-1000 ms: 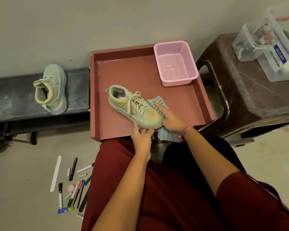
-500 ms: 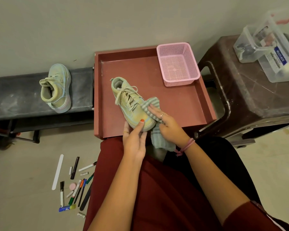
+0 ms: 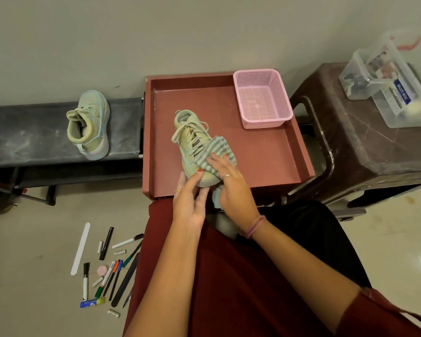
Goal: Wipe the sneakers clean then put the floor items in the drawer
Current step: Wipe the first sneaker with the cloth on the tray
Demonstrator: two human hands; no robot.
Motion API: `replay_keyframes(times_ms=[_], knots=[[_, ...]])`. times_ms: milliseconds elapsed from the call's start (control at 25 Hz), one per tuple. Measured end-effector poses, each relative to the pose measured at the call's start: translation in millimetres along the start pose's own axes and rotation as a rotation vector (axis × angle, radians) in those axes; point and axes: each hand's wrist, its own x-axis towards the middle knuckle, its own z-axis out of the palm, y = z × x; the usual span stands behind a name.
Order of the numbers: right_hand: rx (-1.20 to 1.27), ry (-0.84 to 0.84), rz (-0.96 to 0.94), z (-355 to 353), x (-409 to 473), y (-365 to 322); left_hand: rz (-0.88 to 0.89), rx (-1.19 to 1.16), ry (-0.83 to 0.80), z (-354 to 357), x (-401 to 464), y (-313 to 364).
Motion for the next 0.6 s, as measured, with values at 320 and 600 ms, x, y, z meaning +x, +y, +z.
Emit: replay_keyframes(times_ms=[320,600], knots=[[-0.126,-0.178,-0.117,-39,48,22,-0.133,-0.034,0.003,5,-11,6],[-0.471,-0.112,-0.585,-12,-4,14,-0.213,-0.248,0.003,-5,-4,16]])
